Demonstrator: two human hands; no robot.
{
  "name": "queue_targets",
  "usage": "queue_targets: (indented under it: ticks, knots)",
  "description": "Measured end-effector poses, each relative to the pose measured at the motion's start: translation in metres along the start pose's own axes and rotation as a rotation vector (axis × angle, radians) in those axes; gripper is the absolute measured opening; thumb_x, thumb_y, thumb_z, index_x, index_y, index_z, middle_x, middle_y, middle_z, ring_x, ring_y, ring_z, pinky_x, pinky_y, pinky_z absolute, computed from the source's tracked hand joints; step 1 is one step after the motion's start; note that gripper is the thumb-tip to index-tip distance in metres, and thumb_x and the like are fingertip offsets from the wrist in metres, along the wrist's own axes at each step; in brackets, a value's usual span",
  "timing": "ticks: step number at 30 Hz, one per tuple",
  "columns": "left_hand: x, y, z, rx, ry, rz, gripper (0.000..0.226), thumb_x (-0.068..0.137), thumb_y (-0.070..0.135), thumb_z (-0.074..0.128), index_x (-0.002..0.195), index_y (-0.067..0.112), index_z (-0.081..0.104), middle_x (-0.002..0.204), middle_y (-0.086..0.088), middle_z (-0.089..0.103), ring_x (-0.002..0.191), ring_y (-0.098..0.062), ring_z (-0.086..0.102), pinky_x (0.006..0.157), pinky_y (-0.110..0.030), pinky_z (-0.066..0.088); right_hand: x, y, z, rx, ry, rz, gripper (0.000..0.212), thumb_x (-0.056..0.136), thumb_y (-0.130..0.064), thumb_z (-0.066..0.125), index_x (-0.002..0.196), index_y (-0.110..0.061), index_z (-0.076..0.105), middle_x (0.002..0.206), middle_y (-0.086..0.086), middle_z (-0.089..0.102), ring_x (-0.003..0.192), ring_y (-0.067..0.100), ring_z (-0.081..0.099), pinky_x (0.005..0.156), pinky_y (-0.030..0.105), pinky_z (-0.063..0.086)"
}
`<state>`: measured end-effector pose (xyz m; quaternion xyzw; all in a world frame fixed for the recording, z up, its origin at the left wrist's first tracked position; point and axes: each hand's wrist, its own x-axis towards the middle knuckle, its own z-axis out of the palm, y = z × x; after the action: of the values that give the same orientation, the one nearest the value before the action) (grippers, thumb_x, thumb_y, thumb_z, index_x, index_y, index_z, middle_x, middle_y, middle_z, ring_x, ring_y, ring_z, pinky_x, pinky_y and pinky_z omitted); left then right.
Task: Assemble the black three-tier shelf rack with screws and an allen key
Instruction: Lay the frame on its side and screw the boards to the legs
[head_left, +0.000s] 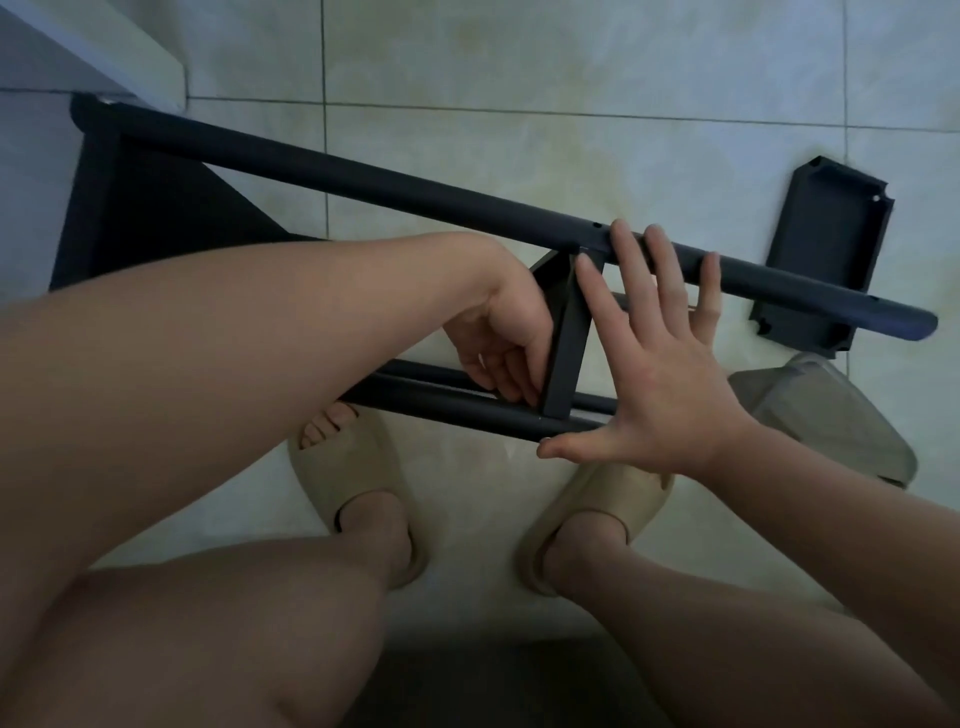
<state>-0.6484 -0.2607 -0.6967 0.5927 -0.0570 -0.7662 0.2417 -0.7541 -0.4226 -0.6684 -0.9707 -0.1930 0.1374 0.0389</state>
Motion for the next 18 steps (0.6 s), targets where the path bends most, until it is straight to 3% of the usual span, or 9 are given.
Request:
queue_targets:
  ticks: [9, 14, 18]
  knots:
    - [0.001, -0.007, 0.000, -0.068, 0.036, 0.087, 0.031, 0.090, 0.001, 0.062, 0.121, 0.006, 0.066, 0.102, -0.004, 0.074, 0.099, -0.018, 0.068, 0.098, -0.039, 0.049, 0.004, 0.003, 0.000, 0.004, 0.013, -0.006, 0.141, 0.060, -0.104, 0.042, 0.163, -0.011, 0.013, 0.169, 0.019, 0.001, 0.155, 0.042, -0.004, 0.118, 0.067, -0.010]
    - [-0.001, -0.013, -0.004, -0.051, -0.006, 0.088, 0.031, 0.090, 0.011, 0.066, 0.121, 0.015, 0.068, 0.109, 0.002, 0.075, 0.107, -0.014, 0.068, 0.096, -0.042, 0.051, 0.003, 0.003, 0.001, 0.005, 0.022, -0.011, 0.141, 0.061, -0.104, 0.041, 0.163, -0.011, 0.013, 0.169, 0.019, 0.001, 0.156, 0.041, -0.004, 0.118, 0.068, -0.010]
    - [0.001, -0.011, -0.004, -0.004, 0.019, 0.086, 0.028, 0.090, 0.010, 0.067, 0.117, 0.015, 0.069, 0.103, 0.003, 0.076, 0.100, -0.013, 0.069, 0.089, -0.034, 0.052, 0.003, 0.004, 0.003, 0.010, 0.033, -0.016, 0.140, 0.062, -0.104, 0.040, 0.163, -0.011, 0.013, 0.169, 0.019, 0.002, 0.155, 0.042, -0.004, 0.118, 0.067, -0.010]
